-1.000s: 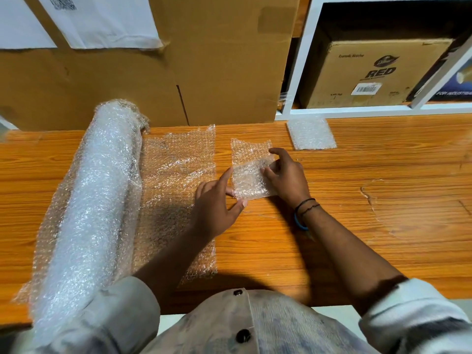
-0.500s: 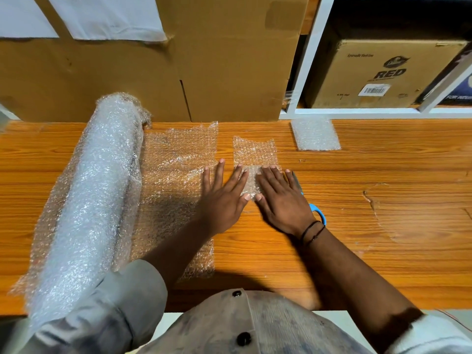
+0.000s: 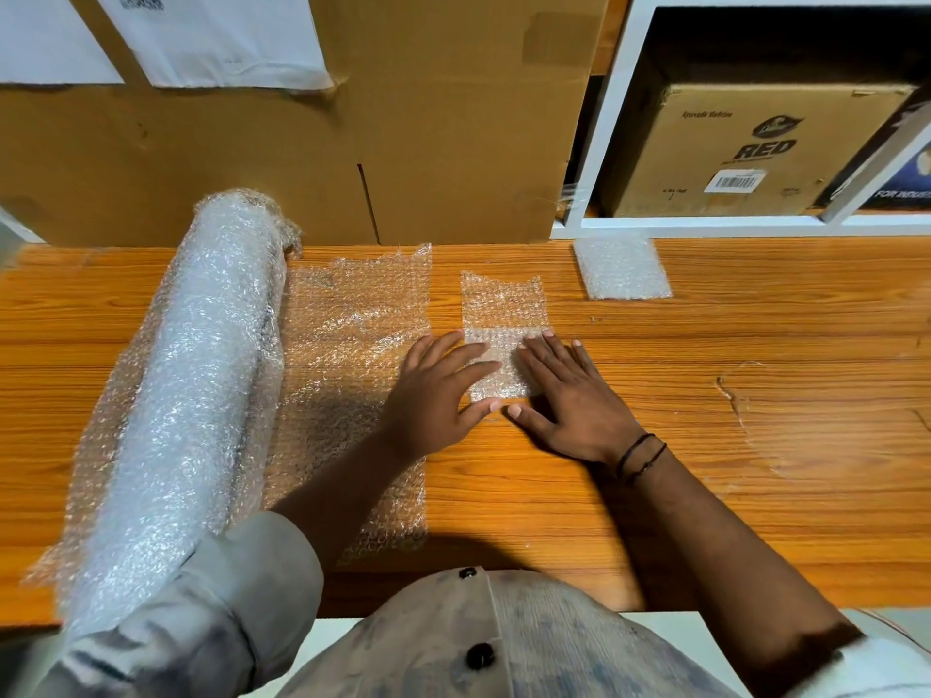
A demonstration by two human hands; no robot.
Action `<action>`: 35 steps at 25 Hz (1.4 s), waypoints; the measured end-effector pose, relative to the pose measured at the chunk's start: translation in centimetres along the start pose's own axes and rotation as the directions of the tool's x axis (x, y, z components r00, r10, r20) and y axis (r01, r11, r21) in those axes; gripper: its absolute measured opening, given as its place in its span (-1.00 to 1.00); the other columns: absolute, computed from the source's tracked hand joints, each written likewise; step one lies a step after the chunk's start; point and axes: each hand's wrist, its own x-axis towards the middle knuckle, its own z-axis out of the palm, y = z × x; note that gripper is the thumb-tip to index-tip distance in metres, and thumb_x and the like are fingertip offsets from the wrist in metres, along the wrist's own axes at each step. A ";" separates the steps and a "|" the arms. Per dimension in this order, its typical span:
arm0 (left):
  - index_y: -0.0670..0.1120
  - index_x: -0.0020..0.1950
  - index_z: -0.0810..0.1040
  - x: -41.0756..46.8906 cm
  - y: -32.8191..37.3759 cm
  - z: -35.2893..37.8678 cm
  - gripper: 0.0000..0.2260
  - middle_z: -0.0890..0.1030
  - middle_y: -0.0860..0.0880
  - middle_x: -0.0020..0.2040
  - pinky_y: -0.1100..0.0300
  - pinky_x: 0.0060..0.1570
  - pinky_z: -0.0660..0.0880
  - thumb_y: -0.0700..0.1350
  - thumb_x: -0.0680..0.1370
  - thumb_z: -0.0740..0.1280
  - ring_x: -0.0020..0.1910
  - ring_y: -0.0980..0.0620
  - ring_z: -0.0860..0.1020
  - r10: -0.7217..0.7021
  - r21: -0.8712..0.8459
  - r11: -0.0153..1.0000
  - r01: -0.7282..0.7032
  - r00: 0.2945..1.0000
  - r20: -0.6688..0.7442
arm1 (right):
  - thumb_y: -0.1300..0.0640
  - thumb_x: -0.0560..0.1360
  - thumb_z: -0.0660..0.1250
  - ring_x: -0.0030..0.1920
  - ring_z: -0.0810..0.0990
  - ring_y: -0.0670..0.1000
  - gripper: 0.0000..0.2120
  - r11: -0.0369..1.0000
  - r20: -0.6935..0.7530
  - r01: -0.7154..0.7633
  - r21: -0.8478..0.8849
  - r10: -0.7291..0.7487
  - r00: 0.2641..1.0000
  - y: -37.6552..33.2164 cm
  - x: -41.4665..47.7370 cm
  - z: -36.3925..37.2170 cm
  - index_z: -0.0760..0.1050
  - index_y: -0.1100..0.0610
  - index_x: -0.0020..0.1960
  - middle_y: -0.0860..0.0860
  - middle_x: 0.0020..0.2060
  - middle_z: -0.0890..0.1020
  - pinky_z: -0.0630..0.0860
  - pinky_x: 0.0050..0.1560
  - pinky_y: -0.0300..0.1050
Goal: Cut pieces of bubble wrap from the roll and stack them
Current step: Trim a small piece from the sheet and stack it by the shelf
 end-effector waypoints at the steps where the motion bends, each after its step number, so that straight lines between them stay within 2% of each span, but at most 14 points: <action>1: 0.08 0.35 0.62 0.1 -0.2 0.1 -0.56 0.55 0.05 0.43 -0.20 0.54 0.13 0.27 0.60 0.25 0.55 -0.12 0.34 0.030 0.009 1.000 -0.030 1.000 -0.004 | -0.44 0.59 -0.02 0.68 -0.20 0.03 -0.12 1.000 0.007 0.003 0.006 -0.003 1.000 0.2 -0.2 0.1 -0.02 0.10 0.70 0.02 0.69 -0.01 -0.23 0.65 0.14; 5: 0.06 0.10 0.69 0.5 -0.3 0.0 -0.78 0.68 0.08 0.21 -0.11 0.47 0.27 0.10 0.61 0.30 0.39 -0.06 0.51 0.010 -0.090 0.996 -0.011 1.000 -0.015 | -0.37 0.57 0.16 0.67 -0.25 0.00 -0.09 0.998 0.003 0.013 0.060 -0.013 1.000 0.7 -0.4 -0.2 -0.04 0.10 0.70 0.00 0.69 -0.02 -0.29 0.64 0.03; 8: 0.03 0.03 0.66 0.7 -0.5 -0.6 -0.86 0.72 0.08 0.05 -0.04 0.40 0.30 0.04 0.59 0.34 0.36 -0.07 0.52 -0.032 -0.163 0.986 0.027 0.999 -0.030 | -0.23 0.56 0.26 0.68 -0.19 0.01 -0.14 0.995 -0.008 0.011 0.101 -0.011 1.000 1.0 -0.6 -0.9 0.01 0.13 0.69 0.04 0.68 0.09 -0.27 0.64 0.00; 11: 0.07 0.11 0.65 0.5 -0.8 -0.9 -0.77 0.68 0.15 0.13 0.05 0.38 0.25 0.15 0.54 0.39 0.41 -0.02 0.46 0.010 -0.153 0.988 -0.007 1.000 0.021 | -0.12 0.60 0.29 0.68 -0.07 0.03 -0.26 0.991 -0.023 0.003 0.134 0.000 1.000 1.3 -0.6 -1.2 0.14 0.13 0.66 0.09 0.64 0.23 -0.19 0.66 0.02; 14: 0.11 0.15 0.65 0.2 -0.9 -0.9 -0.68 0.62 0.17 0.23 0.04 0.39 0.26 0.26 0.50 0.41 0.40 0.04 0.43 0.050 -0.107 0.993 -0.044 0.997 0.054 | -0.23 0.61 0.25 0.68 -0.03 0.03 -0.28 0.991 -0.040 0.007 0.137 -0.001 0.999 1.3 -0.4 -1.1 0.19 0.10 0.64 0.06 0.63 0.27 -0.15 0.66 0.03; 18: 0.10 0.01 0.64 0.2 -0.8 -0.9 -0.90 0.65 0.16 0.13 -0.06 0.31 0.37 0.08 0.55 0.41 0.30 0.01 0.50 0.039 -0.127 0.991 -0.037 0.999 0.011 | -0.34 0.55 0.35 0.68 -0.08 -0.01 -0.18 0.991 -0.005 0.039 0.127 -0.039 0.999 1.2 -0.4 -1.4 0.19 0.02 0.65 -0.03 0.65 0.20 -0.17 0.66 0.04; 22: 0.03 0.02 0.60 0.4 -0.4 -1.7 -0.91 0.65 0.14 0.01 0.07 0.23 0.35 0.02 0.61 0.37 0.20 0.03 0.54 -0.010 -0.204 0.979 0.001 0.999 -0.043 | -0.17 0.56 0.43 0.66 -0.05 -0.05 -0.24 0.974 -0.008 0.032 0.225 -0.031 0.999 1.1 -0.6 -2.0 0.20 0.02 0.64 0.01 0.64 0.24 -0.15 0.65 -0.05; 25: -0.02 0.08 0.54 1.1 0.2 -3.3 -0.84 0.57 0.17 -0.14 0.14 -0.03 0.40 0.01 0.70 0.22 -0.11 0.17 0.53 -0.062 -0.328 0.944 0.037 0.996 -0.067 | -0.03 0.62 0.39 0.62 0.20 0.03 -0.37 0.938 -0.056 -0.035 0.345 0.058 0.997 0.6 -0.6 -2.4 0.26 -0.01 0.62 0.04 0.59 0.35 0.10 0.63 0.00; 27: -0.05 0.16 0.52 1.6 0.6 -4.4 -0.80 0.55 0.17 -0.24 0.25 -0.27 0.30 0.02 0.72 0.17 -0.31 0.29 0.46 -0.105 -0.407 0.911 0.070 0.992 -0.063 | 0.04 0.62 0.40 0.42 0.47 0.02 -0.46 0.878 -0.101 -0.093 0.470 0.158 0.982 0.4 -0.2 -2.5 0.37 -0.02 0.56 0.03 0.44 0.54 0.39 0.41 -0.05; 29: -0.01 0.30 0.49 1.9 0.8 -4.9 -0.74 0.57 0.10 -0.29 0.25 -0.37 0.28 0.08 0.72 0.17 -0.39 0.27 0.47 -0.171 -0.446 0.886 0.130 0.984 -0.054 | 0.02 0.60 0.43 0.14 0.61 -0.01 -0.54 0.817 -0.123 -0.140 0.559 0.249 0.961 0.2 0.7 -2.3 0.46 -0.06 0.48 0.02 0.18 0.66 0.52 0.14 -0.09; 30: 0.02 0.38 0.45 2.1 0.8 -4.9 -0.69 0.60 0.04 -0.26 0.22 -0.34 0.36 0.13 0.71 0.18 -0.35 0.24 0.52 -0.208 -0.440 0.883 0.163 0.977 -0.056 | -0.01 0.58 0.43 0.07 0.64 0.01 -0.57 0.799 -0.141 -0.157 0.580 0.289 0.947 0.1 1.2 -2.2 0.48 -0.07 0.43 0.02 0.11 0.67 0.57 0.08 -0.05; 32: 0.05 0.50 0.36 2.3 0.6 -4.2 -0.58 0.67 -0.06 0.09 0.09 -0.01 0.55 0.17 0.69 0.20 0.02 0.07 0.63 -0.274 -0.373 0.901 0.220 0.957 -0.097 | -0.01 0.57 0.44 -0.01 0.66 0.04 -0.62 0.760 -0.175 -0.195 0.620 0.376 0.910 0.1 2.3 -2.0 0.52 0.01 0.35 0.02 0.00 0.68 0.60 0.03 -0.01; 33: 0.02 0.55 0.33 2.4 0.5 -3.7 -0.54 0.59 -0.06 0.32 0.03 0.20 0.52 0.15 0.69 0.22 0.25 -0.01 0.57 -0.289 -0.314 0.920 0.236 0.948 -0.134 | 0.03 0.57 0.45 -0.05 0.65 0.04 -0.63 0.746 -0.192 -0.221 0.628 0.424 0.885 0.1 2.8 -2.1 0.53 0.05 0.34 0.01 -0.06 0.67 0.59 -0.01 -0.03; 35: -0.02 0.59 0.30 2.7 0.4 -2.6 -0.49 0.37 -0.06 0.55 -0.05 0.41 0.35 0.10 0.67 0.27 0.49 -0.08 0.38 -0.263 -0.142 0.960 0.240 0.948 -0.181 | 0.06 0.57 0.46 -0.09 0.63 0.05 -0.57 0.742 -0.223 -0.277 0.611 0.497 0.839 0.1 3.6 -2.2 0.50 0.12 0.39 -0.01 -0.13 0.65 0.54 -0.06 -0.06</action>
